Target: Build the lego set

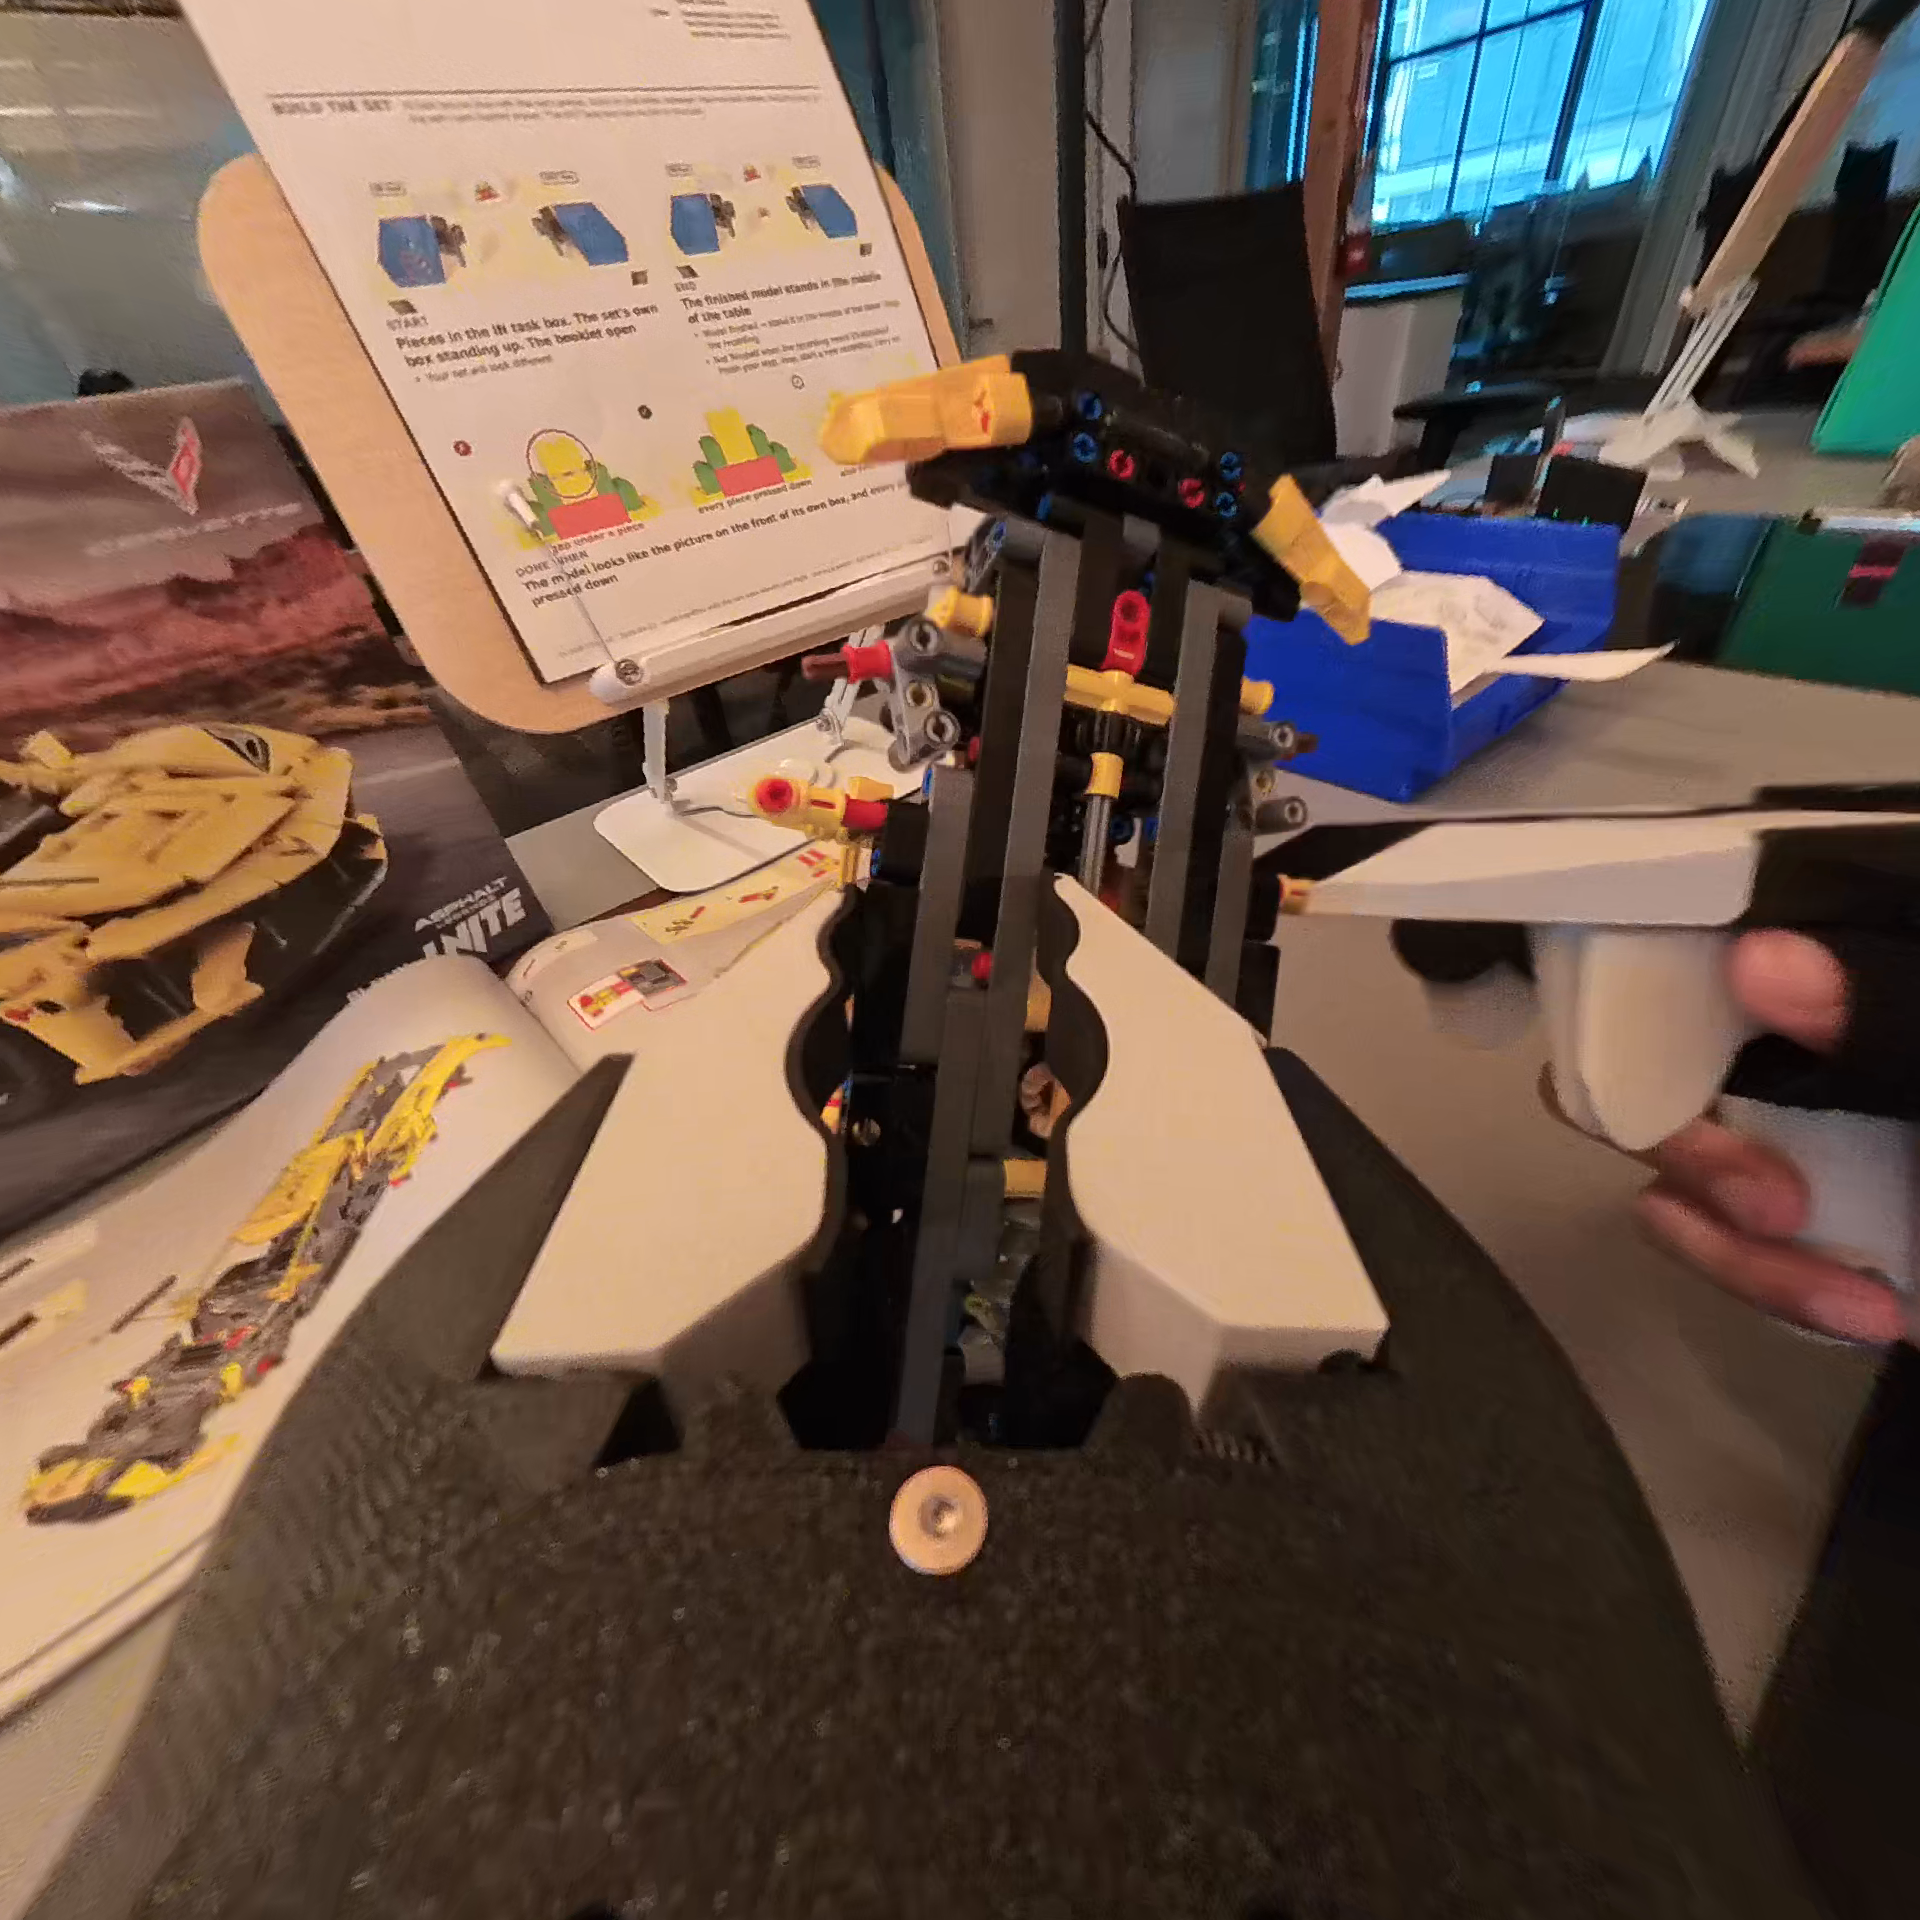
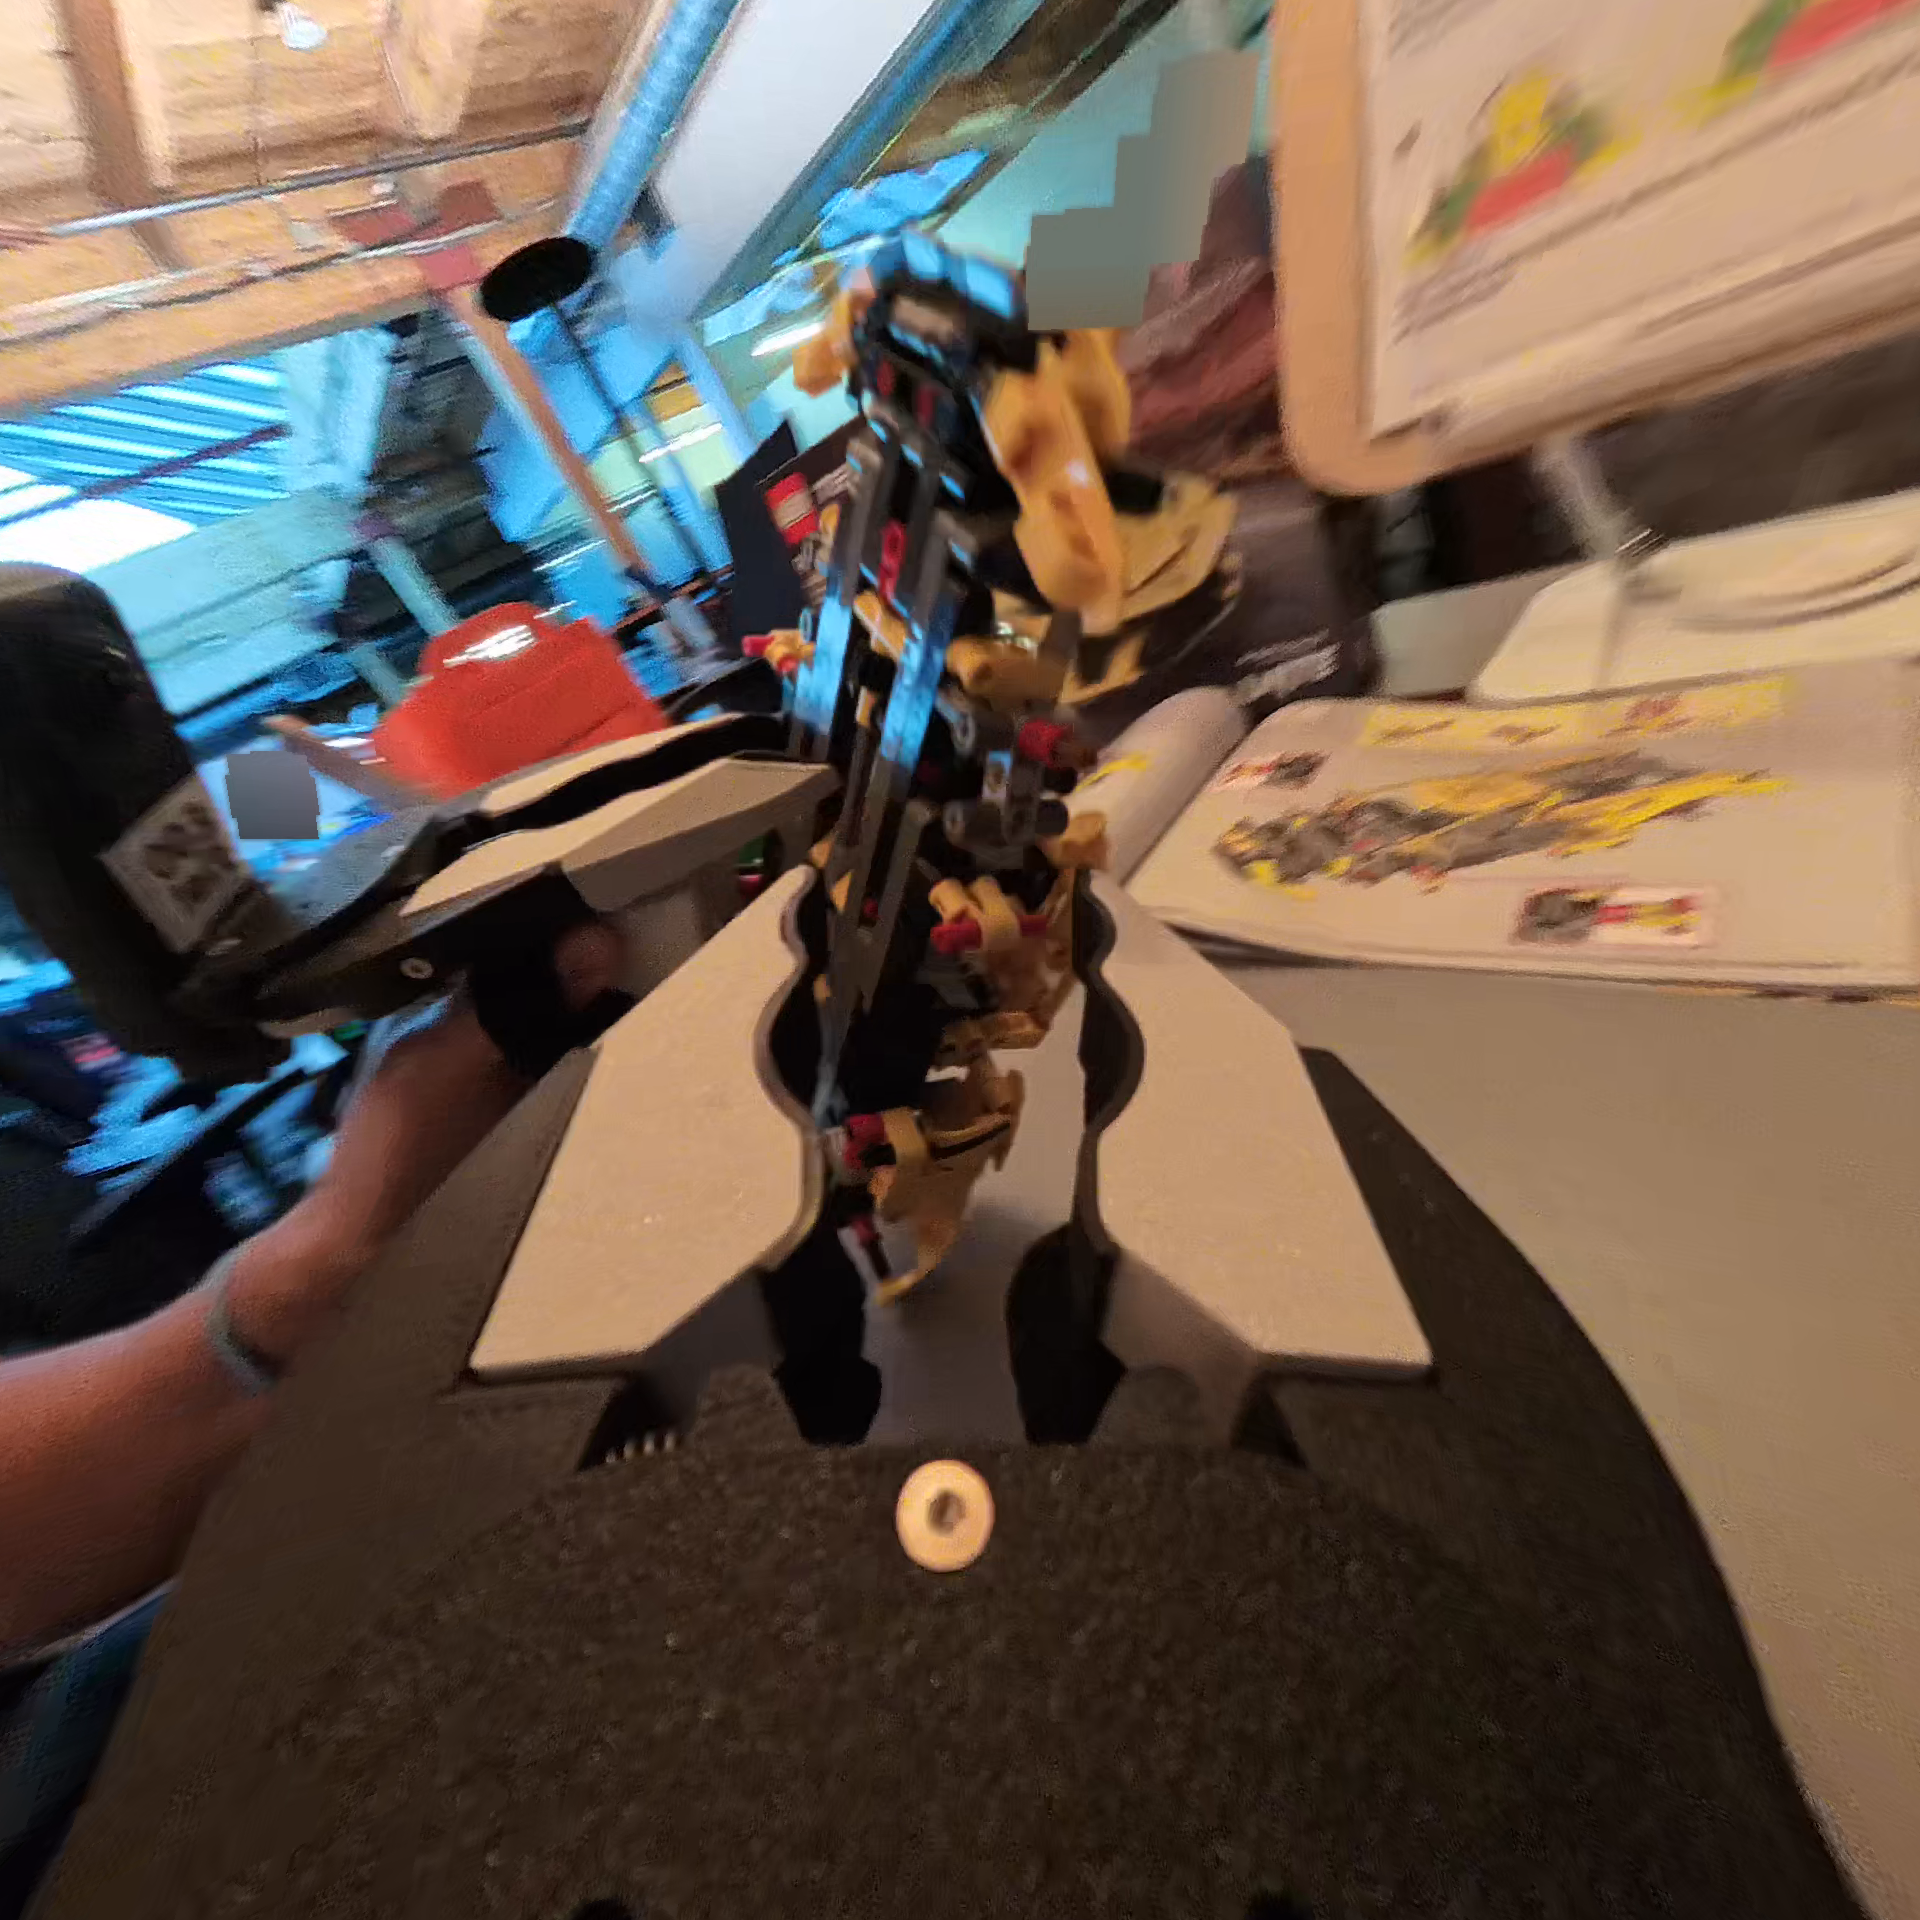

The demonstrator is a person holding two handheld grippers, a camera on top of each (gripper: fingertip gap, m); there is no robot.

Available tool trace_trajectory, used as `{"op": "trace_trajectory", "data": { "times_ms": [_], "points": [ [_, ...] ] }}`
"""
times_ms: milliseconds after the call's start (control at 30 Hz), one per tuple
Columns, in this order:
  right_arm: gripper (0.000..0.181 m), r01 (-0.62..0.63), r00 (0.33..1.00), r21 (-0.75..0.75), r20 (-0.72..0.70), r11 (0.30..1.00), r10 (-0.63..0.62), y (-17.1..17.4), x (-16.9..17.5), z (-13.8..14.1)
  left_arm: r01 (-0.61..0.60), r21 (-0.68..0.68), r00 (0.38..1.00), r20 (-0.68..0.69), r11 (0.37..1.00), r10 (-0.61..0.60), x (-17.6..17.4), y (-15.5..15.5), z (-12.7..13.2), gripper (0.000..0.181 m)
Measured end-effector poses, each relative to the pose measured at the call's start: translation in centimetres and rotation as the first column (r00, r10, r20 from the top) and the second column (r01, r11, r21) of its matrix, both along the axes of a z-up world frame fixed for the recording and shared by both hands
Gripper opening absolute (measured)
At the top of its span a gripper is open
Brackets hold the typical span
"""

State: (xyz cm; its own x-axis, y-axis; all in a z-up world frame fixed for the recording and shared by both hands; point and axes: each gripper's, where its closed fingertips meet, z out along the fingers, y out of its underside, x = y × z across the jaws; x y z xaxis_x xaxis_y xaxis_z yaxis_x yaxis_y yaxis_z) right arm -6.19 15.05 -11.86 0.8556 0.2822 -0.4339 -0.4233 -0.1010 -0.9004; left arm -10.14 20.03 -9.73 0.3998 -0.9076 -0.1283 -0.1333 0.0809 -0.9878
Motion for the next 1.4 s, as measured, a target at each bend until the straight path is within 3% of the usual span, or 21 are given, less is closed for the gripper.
{"op": "trace_trajectory", "data": {
  "times_ms": [67,200,300,367,467,533,700,800,900,1000,1100,1167,1267,1400],
  "points": [
    [0.044,-0.094,0.995,-0.016,-0.04,0.995,0.094,0.6,-0.5,-0.4,-0.019,-0.016,0.999,0.037,1.0,0.019,-0.6,-0.1,-0.1,0.032],
    [0.04,-0.259,0.956,0.09,-0.12,0.962,0.269,0.4,-1.5,0.5,-0.077,-0.004,0.989,0.127,0.997,0.077,-2.3,-0.2,0.2,0.033],
    [0.055,-0.218,0.974,0.101,-0.042,0.971,0.223,0.2,-0.9,0.9,-0.142,0.005,0.975,0.174,0.99,0.138,-4.0,-0.1,0.3,0.033],
    [0.052,-0.158,0.986,0.112,-0.04,0.981,0.164,-0.3,-0.3,1.0,-0.155,-0.02,0.966,0.205,0.988,0.156,-5.0,-0.3,0.3,0.032],
    [0.066,-0.359,0.933,-0.026,-0.042,0.933,0.358,-0.4,-4.7,-1.5,-0.135,-0.095,0.968,0.199,0.986,0.151,-5.6,-1.1,-0.8,0.032],
    [0.064,-0.448,0.893,-0.034,-0.049,0.893,0.447,-0.5,-7.1,-1.7,-0.132,-0.152,0.97,0.186,0.98,0.16,-5.8,-1.5,-1.9,0.031],
    [0.045,-0.46,0.884,-0.072,-0.131,0.885,0.449,0.5,-7.8,-2.6,-0.191,-0.13,0.964,0.162,0.973,0.211,-6.6,-1.5,-2.4,0.031],
    [0.042,-0.518,0.842,-0.128,-0.246,0.845,0.479,0.6,-8.0,-2.9,-0.186,-0.172,0.964,0.157,0.967,0.213,-6.6,-1.1,-2.9,0.031],
    [0.04,-0.485,0.862,-0.154,-0.251,0.861,0.441,0.4,-7.9,-2.8,-0.168,-0.181,0.966,0.165,0.969,0.199,-6.5,-1.3,-2.8,0.031],
    [0.039,-0.431,0.897,-0.13,-0.169,0.893,0.408,0.2,-7.9,-1.9,-0.14,-0.205,0.955,0.231,0.969,0.187,-6.7,-1.6,-2.1,0.031],
    [0.039,-0.429,0.9,-0.025,0.072,0.903,0.429,0.1,-7.8,-0.3,-0.118,-0.173,0.94,0.299,0.978,0.166,-6.9,-2.2,-0.8,0.03],
    [0.039,-0.465,0.858,0.003,0.25,0.885,0.45,0.3,-7.4,-0.1,-0.082,-0.169,0.941,0.31,0.982,0.132,-6.8,-2.5,-0.6,0.025],
    [0.039,-0.541,0.807,-0.029,0.261,0.84,0.529,0.3,-6.5,-0.2,0.02,-0.192,0.953,0.299,0.981,0.039,-6.3,-3.0,-1.2,0.021],
    [0.039,-0.573,0.793,-0.023,0.238,0.819,0.561,0.4,-5.9,-0.2,0.127,-0.237,0.954,0.295,0.963,-0.053,-6.4,-2.9,-1.6,0.009]
  ]
}}
